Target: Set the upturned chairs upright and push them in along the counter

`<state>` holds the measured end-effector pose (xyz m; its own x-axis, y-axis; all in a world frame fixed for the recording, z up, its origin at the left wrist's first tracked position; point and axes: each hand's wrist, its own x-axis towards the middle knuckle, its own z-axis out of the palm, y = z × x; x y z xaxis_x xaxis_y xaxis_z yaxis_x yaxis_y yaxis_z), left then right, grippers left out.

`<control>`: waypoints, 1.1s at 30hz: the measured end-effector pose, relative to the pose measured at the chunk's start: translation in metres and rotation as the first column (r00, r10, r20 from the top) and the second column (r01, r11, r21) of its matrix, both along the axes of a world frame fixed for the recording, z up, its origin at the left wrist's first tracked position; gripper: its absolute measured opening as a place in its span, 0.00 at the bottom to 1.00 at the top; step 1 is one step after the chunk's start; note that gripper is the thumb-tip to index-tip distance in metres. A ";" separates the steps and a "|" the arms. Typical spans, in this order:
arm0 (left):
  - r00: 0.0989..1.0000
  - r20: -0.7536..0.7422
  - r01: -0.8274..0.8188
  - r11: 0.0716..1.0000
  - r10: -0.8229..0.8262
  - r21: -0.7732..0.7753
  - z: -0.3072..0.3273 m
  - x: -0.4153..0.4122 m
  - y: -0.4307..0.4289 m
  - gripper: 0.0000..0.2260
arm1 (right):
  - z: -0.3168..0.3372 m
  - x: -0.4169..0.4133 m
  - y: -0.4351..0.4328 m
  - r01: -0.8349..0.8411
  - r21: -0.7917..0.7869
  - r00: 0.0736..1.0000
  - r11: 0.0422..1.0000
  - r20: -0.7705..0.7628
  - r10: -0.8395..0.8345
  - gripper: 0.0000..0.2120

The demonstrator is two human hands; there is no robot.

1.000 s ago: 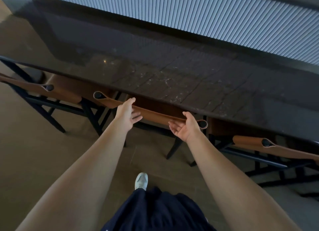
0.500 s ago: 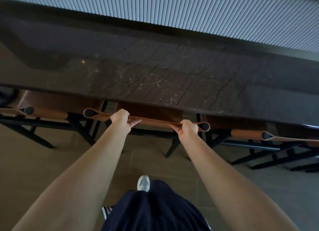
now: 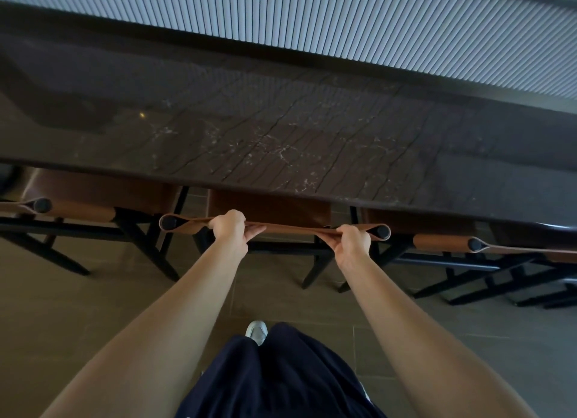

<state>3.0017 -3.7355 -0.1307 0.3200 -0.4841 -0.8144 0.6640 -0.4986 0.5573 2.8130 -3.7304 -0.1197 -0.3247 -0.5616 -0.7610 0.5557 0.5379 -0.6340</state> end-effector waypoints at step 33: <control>0.976 -0.199 0.074 0.994 -0.088 -0.075 0.020 -0.018 0.000 0.19 | 0.000 -0.030 -0.005 0.059 -0.069 0.998 0.996 0.025 -0.057 0.12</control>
<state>2.9839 -3.7351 -0.1102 0.1099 -0.5574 -0.8229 0.7251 -0.5213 0.4499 2.7829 -3.7354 -0.1200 -0.3414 -0.5943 -0.7282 0.5995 0.4590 -0.6557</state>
